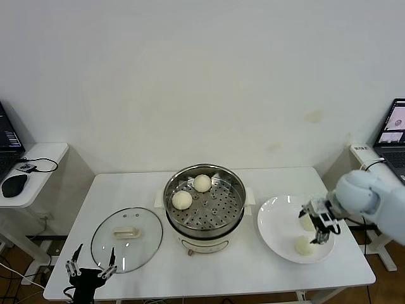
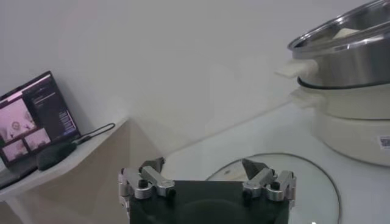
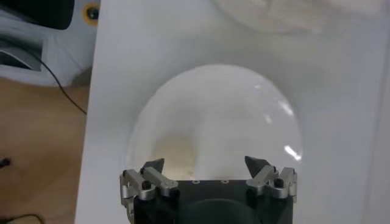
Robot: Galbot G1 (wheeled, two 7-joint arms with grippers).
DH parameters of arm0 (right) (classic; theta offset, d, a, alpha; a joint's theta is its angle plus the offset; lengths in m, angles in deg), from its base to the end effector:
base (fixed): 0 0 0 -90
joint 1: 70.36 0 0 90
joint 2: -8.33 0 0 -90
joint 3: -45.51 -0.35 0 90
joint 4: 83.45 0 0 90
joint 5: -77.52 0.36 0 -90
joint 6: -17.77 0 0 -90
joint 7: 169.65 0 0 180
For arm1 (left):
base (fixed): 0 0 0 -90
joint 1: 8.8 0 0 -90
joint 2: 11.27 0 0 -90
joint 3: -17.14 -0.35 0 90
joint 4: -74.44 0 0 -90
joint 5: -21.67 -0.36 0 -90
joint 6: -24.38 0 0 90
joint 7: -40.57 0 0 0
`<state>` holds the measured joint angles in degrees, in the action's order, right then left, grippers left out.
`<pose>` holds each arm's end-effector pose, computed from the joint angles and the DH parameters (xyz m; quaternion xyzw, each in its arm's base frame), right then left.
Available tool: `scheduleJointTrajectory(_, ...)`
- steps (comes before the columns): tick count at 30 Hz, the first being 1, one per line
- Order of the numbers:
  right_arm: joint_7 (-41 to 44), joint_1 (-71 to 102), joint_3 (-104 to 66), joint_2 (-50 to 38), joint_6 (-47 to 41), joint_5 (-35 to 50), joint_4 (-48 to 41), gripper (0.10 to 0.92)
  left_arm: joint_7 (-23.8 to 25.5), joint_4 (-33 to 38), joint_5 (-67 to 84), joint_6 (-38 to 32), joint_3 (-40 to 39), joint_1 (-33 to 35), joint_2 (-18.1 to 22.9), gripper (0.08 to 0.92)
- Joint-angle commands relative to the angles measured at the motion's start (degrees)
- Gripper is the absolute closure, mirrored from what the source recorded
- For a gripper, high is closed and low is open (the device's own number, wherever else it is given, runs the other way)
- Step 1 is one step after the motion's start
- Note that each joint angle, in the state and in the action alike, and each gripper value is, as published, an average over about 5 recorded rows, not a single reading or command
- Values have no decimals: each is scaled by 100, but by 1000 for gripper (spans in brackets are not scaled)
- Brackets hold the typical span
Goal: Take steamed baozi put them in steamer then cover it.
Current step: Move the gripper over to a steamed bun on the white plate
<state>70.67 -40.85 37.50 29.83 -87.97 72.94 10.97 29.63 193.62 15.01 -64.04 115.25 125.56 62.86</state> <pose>0.4152 -0.1696 -0.1775 0.5102 -0.5096 0.5657 0.4000 0.1136 0.0904 -0.3289 0.0620 -0.9668 -0.2210 0.1119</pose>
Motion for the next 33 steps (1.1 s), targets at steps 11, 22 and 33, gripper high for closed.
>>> scheduleJointTrajectory(11,-160,1383,-935,431,191,-542,-922,203,-2,-22,-9,-2,21,5,36,177)
scheduleJointTrajectory(22,-187,1389,-956,689,182,-548,-1152,204,-1,-66,-18,-1,25,-28,50,177)
scheduleJointTrajectory(33,-120,1310,-944,788,121,-470,-1186,313,-2,-55,-20,-1,39,-25,45,177)
